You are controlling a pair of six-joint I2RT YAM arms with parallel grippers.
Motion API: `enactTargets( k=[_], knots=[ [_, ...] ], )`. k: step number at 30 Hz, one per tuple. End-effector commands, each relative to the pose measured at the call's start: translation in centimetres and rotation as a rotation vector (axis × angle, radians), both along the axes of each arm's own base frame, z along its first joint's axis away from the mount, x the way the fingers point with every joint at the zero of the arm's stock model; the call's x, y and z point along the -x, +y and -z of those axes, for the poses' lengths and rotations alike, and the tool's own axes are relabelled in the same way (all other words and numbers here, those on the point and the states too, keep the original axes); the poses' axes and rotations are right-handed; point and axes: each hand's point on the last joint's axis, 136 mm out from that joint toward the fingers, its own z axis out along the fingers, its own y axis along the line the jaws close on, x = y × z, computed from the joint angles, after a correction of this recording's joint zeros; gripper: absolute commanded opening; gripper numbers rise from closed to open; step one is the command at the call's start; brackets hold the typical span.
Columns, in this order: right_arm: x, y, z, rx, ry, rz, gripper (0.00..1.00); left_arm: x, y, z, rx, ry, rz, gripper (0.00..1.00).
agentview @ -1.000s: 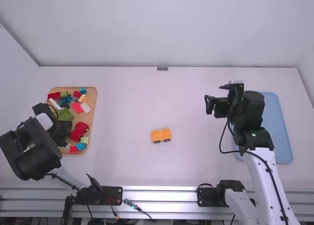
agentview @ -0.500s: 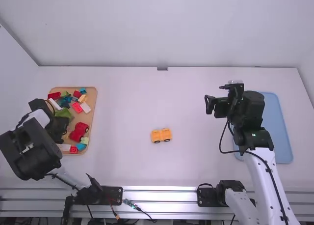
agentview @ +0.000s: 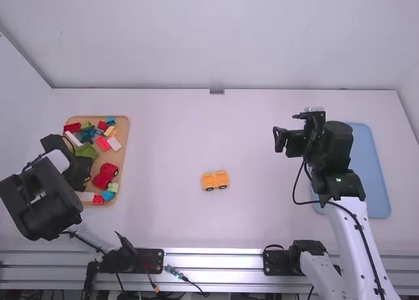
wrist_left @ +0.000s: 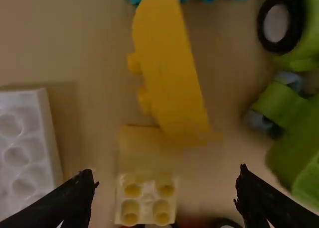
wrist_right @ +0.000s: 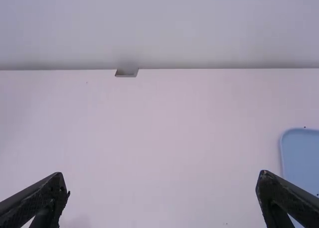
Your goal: Assemble lego blocks to make yellow taxi
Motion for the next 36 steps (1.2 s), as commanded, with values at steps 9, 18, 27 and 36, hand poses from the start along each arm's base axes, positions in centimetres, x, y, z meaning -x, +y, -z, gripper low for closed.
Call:
enactTargets(
  k=[9,18,27,36],
  knots=[
    [-0.4,0.1,-1.7,-0.003,-0.035,-0.007,0.99,0.8,-0.4,1.1,-0.027,0.001,0.049,0.59],
    [-0.3,0.1,-1.6,-0.003,-0.032,-0.007,0.99,0.9,-0.4,1.1,-0.026,0.006,0.049,0.4],
    [-0.3,0.1,-1.6,-0.003,-0.032,-0.007,0.99,0.8,-0.5,1.1,-0.017,-0.003,0.039,0.31],
    [-0.3,0.1,-1.7,-0.003,-0.034,-0.007,0.99,-0.5,-0.4,-0.4,0.026,-0.038,0.006,0.02]
  ],
)
